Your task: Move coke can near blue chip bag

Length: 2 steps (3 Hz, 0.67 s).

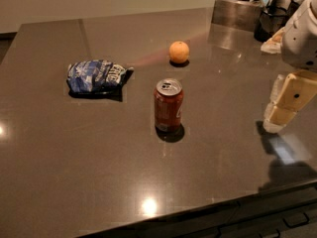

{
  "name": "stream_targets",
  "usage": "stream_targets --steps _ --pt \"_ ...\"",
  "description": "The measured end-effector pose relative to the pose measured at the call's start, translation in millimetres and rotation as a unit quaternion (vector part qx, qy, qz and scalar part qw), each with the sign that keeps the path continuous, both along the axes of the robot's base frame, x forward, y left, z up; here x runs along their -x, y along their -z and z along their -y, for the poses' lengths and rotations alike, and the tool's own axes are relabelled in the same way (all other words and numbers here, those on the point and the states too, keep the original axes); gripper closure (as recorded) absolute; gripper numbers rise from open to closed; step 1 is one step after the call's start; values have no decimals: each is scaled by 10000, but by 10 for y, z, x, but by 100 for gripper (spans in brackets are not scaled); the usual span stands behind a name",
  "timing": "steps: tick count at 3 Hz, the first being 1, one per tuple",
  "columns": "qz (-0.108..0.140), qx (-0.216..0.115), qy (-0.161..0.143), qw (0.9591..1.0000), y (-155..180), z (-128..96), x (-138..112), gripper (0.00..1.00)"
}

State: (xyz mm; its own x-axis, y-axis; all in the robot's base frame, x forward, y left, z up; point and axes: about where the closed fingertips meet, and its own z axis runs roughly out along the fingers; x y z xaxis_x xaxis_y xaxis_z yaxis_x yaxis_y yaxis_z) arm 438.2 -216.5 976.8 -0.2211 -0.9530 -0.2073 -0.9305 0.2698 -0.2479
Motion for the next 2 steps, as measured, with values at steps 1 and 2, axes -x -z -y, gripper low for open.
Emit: stream_targets --steps 1,2 --pt "1 0 0 10000 0 0 0 0" --pt "69 -160 -31 9998 19 -94 -12 0"
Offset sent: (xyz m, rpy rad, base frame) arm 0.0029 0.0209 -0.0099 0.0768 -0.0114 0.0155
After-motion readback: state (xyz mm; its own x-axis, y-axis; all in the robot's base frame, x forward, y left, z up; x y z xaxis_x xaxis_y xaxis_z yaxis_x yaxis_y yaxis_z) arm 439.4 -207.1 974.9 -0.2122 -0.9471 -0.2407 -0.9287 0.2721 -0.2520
